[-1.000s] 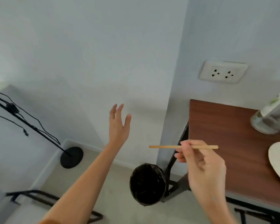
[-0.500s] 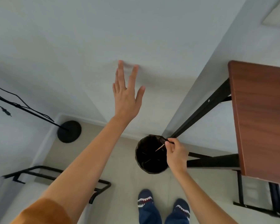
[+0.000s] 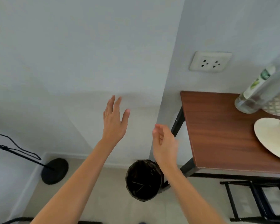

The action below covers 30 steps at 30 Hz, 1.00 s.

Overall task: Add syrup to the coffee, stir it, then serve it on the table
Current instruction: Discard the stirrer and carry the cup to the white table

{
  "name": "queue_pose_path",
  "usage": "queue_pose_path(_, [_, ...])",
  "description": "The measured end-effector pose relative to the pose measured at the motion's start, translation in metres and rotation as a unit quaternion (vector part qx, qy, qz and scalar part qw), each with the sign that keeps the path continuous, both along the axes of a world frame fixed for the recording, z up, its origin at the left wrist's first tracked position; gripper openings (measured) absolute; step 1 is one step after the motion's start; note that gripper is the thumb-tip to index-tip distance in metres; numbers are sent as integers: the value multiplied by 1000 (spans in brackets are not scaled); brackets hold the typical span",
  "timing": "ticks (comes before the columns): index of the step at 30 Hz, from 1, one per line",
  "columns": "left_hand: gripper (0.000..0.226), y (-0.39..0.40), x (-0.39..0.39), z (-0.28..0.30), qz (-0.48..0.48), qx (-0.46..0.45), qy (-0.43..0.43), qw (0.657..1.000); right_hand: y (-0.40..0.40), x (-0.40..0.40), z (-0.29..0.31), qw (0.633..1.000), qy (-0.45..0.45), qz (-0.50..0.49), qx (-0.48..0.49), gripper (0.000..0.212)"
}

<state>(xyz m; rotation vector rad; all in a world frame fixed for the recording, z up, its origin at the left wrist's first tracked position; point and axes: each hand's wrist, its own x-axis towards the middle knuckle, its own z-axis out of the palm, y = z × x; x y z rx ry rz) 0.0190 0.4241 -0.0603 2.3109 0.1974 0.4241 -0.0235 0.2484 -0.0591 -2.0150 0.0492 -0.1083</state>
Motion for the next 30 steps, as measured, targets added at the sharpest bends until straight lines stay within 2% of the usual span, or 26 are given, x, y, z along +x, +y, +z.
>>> queue_pose_path(4, [50,-48,-13,48,-40,-24,-35,998,-37,0,58,996,-84,0,8,22])
queue_pose_path(8, [48,-116,-20,82,-106,-17,-56,993,-102,-1,89,989,-144,-28,7,16])
queue_pose_path(15, [46,-258,-24,84,-188,15,-40,981,-249,-5,95,984,-157,-72,-34,15])
queue_pose_path(23, [47,-394,-30,44,-155,34,54,986,-399,-10,80,981,-171,-73,-49,11])
queue_pose_path(27, [52,-420,-35,32,-110,70,118,984,-438,0,68,983,-154,-93,-41,12])
queue_pose_path(30, [53,-430,-39,28,-85,99,142,981,-447,14,55,989,-109,-88,-39,24])
